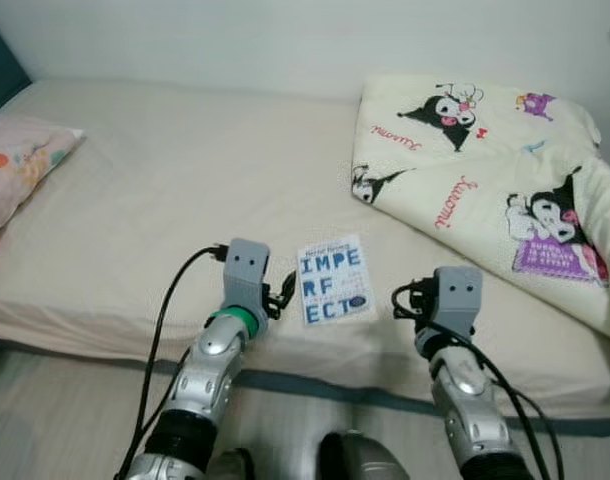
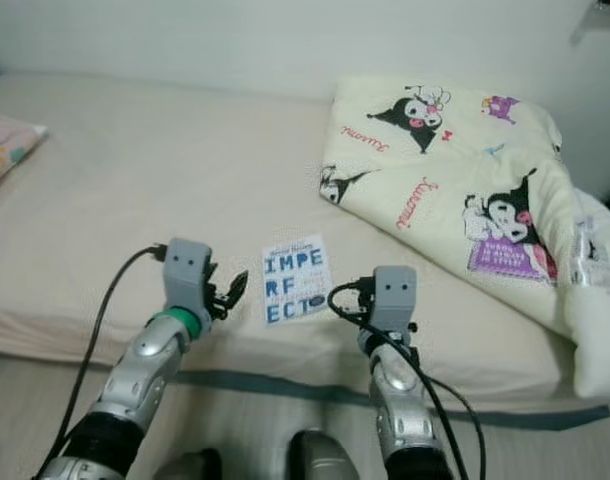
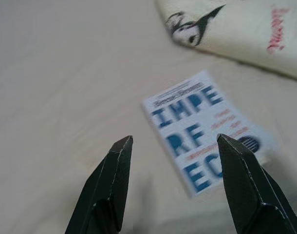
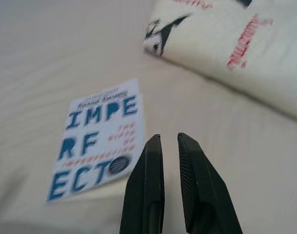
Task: Clean up the room
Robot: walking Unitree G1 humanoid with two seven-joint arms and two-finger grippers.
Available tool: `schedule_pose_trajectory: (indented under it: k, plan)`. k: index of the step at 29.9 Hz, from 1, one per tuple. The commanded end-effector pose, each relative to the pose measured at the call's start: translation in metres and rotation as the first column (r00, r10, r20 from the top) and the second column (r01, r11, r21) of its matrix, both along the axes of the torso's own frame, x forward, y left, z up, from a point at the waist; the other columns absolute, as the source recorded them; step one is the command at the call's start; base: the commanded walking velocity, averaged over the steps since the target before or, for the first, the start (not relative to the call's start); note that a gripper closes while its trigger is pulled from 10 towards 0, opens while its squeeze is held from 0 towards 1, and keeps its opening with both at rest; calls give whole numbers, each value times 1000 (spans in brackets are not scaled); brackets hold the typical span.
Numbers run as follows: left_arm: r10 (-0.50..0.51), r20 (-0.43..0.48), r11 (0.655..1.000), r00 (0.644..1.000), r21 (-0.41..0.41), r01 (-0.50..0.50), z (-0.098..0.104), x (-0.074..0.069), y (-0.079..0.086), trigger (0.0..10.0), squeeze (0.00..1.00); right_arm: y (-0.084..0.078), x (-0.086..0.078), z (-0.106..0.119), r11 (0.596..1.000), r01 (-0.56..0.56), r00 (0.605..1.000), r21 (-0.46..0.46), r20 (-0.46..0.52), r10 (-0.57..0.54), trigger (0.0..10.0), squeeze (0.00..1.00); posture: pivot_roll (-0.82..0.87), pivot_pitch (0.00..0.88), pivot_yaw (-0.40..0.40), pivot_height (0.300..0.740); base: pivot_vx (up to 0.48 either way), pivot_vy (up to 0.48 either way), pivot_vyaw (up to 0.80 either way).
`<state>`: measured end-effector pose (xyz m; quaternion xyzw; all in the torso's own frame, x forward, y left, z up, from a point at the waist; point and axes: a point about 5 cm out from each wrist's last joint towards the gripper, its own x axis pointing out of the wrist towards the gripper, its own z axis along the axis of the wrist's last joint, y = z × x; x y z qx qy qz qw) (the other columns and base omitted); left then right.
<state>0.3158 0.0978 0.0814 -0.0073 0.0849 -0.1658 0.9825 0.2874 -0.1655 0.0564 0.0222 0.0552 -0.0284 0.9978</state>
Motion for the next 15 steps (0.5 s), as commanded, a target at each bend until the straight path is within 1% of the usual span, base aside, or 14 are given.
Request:
schedule_pose_trajectory:
  k: [1, 4, 6, 9, 11, 12, 13, 14, 15]
  plan:
    - [18, -2, 1000, 1000, 5, -18, -3, 0, 3, 10000, 0, -4, -3, -4, 999, 32, 999, 23, -15, -32, 10000, 0, 1, 119, 58, 740, 0, 0, 0]
    - [30, -1, 1000, 1000, 3, -30, -3, 0, 5, 10000, 0, -4, -4, -6, 999, 34, 999, 28, -33, -34, 10000, 0, 2, 119, 56, 740, 0, 0, 0]
    - [71, -17, 997, 997, -7, -71, -5, 0, 13, 10000, 0, -5, -3, -12, 998, 63, 995, 5, -73, -63, 10000, 0, 7, 119, 49, 740, 0, 0, 0]
    - [104, -29, 994, 994, -12, -105, -9, -2, 23, 10000, 0, -10, -1, -15, 993, 114, 988, -15, -99, -115, 10000, 0, 6, 119, 43, 740, 0, 0, 0]
    - [118, -36, 993, 992, 2, -118, -12, -3, 29, 10000, 0, -14, 2, -11, 985, 125, 987, -118, -88, -136, 10000, 0, 7, 118, 42, 740, 0, 0, 0]
    - [118, -36, 993, 992, 2, -118, -12, -3, 29, 10000, 0, -14, 2, -11, 985, 125, 987, -118, -88, -136, 10000, 0, 7, 118, 42, 740, 0, 0, 0]
    - [120, -39, 993, 992, 5, -120, -13, -4, 30, 10000, 0, -15, 4, -8, 982, 124, 988, -146, -72, -136, 10000, 0, 7, 119, 35, 740, 0, 0, 0]
    - [120, -39, 993, 992, 5, -120, -13, -4, 30, 10000, 0, -15, 4, -8, 982, 124, 988, -146, -72, -136, 10000, 0, 7, 119, 35, 740, 0, 0, 0]
    - [124, -38, 992, 992, 24, -123, -15, -4, 33, 10000, 0, -16, 8, -5, 992, 78, 994, -97, -62, -85, 10000, 0, 7, 121, 29, 740, 0, 0, 0]
